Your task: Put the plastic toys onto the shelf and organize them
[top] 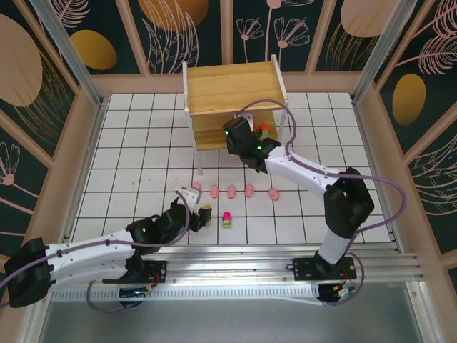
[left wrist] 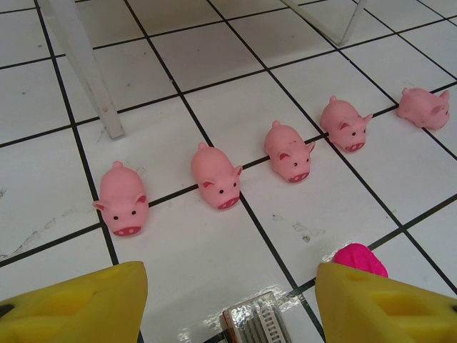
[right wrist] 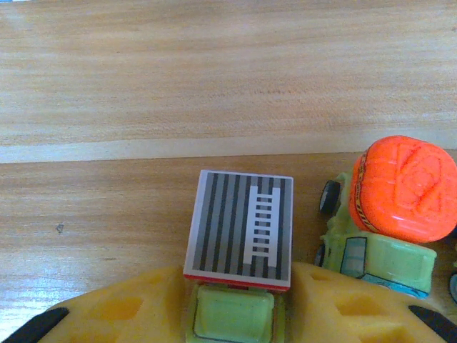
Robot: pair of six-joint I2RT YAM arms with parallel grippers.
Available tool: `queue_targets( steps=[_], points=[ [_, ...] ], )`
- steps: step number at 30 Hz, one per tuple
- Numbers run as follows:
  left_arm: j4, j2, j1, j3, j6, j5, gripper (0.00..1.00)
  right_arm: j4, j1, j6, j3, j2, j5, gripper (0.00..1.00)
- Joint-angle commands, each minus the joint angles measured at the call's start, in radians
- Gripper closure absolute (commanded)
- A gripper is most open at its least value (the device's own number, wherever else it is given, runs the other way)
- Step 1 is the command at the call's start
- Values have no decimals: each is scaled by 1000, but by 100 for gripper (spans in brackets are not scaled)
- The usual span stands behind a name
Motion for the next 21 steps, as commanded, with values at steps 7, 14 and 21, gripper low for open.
queue_targets(
  steps=[7, 14, 21],
  points=[
    [-15, -11, -4, 8, 3, 6, 36, 14, 34, 2, -37, -95, 36, 57],
    [-36, -16, -4, 23, -3, 0, 36, 19, 45, 21, -86, -142, 46, 57],
    [-49, -3, -4, 42, -14, -3, 36, 11, 59, 34, -132, -195, 56, 57]
  ],
)
